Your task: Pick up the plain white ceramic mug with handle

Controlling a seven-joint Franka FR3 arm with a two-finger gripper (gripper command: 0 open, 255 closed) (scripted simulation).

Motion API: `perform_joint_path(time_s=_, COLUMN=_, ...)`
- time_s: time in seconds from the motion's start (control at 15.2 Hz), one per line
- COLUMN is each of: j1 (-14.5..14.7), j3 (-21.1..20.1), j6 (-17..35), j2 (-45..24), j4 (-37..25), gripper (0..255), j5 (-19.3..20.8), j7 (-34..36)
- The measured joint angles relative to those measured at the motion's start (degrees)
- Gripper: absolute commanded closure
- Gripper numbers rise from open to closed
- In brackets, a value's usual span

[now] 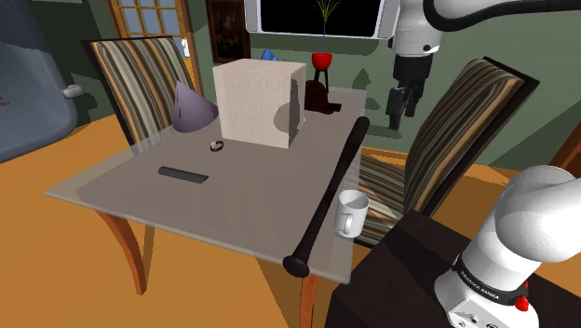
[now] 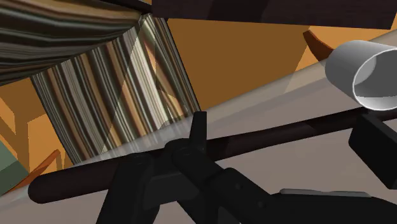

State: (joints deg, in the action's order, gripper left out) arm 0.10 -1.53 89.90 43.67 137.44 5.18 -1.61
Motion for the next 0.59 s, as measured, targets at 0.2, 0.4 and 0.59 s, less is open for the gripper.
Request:
perform_joint_path(time_s=0.2, j1=0.11, j3=-0.59, j6=1.68, j2=0.38, j4=2.2, gripper=0, j5=-1.12, j7=1.69)
perform_joint_path(time_s=0.4, j1=0.56, j3=-2.15, j6=5.16, j2=1.24, j4=6.71, gripper=0, j5=-3.9, j7=5.59)
perform_joint_path(time_s=0.59, j1=1.26, j3=-4.02, j6=9.57, j2=1.71, j4=11.61, gripper=0, j5=-7.07, j7=9.73)
